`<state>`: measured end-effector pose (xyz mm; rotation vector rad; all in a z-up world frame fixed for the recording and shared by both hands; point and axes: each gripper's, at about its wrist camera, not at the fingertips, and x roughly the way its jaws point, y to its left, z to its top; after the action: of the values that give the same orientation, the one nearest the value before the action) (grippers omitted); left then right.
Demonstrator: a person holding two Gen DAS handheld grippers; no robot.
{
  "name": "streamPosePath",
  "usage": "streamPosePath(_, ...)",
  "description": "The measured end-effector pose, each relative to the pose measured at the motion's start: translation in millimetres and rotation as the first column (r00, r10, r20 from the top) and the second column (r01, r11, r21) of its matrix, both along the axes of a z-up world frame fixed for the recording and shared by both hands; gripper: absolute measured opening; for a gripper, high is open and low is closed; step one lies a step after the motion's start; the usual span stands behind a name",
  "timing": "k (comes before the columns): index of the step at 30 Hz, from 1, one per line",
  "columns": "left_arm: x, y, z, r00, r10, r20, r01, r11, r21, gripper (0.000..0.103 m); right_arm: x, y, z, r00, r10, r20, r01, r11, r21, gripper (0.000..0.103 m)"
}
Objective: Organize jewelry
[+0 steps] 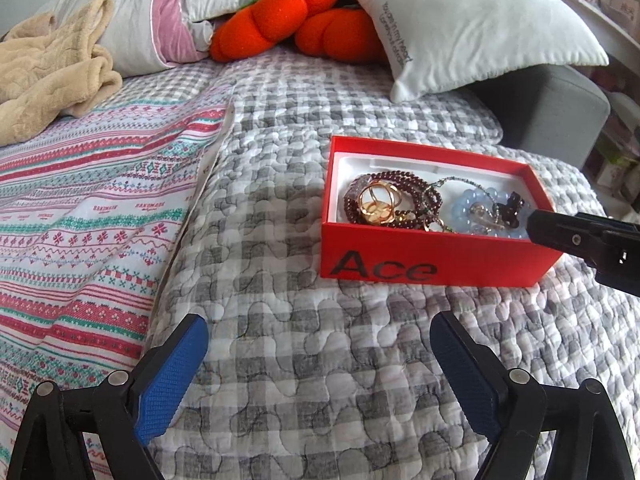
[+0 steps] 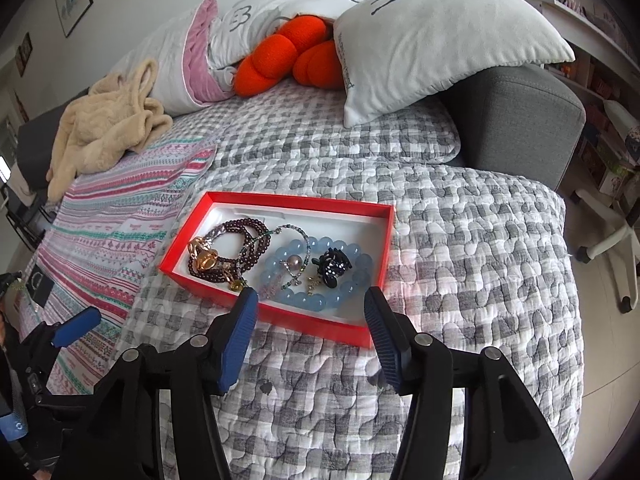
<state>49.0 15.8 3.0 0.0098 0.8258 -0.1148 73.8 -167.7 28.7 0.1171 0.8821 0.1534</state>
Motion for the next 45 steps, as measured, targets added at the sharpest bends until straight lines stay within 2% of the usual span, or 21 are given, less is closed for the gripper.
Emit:
streamPosePath(4,-9,3,0,1.0,0.018,-0.021,-0.018,1.0,0.01,0.099,-16,-6,-1,0.999,-0.016,-0.033,0.016,1.0,-0.011,0.069)
streamPosePath(8,-19,5,0,0.999,0.014,-0.041,-0.013,1.0,0.024,0.102,-35,-9,-3,0.998,-0.036,-0.051,0.033,0.998,-0.061,0.086)
streamPosePath(14,-36,13,-1,0.997,0.045,-0.07,-0.044,0.999,0.021,0.102,-62,-12,-10,0.993,-0.089,-0.072,0.079,0.988,-0.13,0.097)
streamPosePath(18,-46,12,1,0.996,0.057,-0.064,-0.054,0.998,0.042,0.102,-77,-3,-13,0.994,-0.09,-0.069,0.076,0.981,-0.18,0.097)
streamPosePath(26,-50,7,-6,0.993,0.079,-0.084,-0.074,0.995,0.062,0.102,-96,11,-12,0.996,-0.083,-0.045,0.072,0.975,-0.212,0.097)
streamPosePath(45,-45,0,-2,0.993,0.078,-0.083,-0.073,0.996,0.056,0.102,-92,1,-14,0.992,-0.111,-0.058,0.097,0.974,-0.207,0.097)
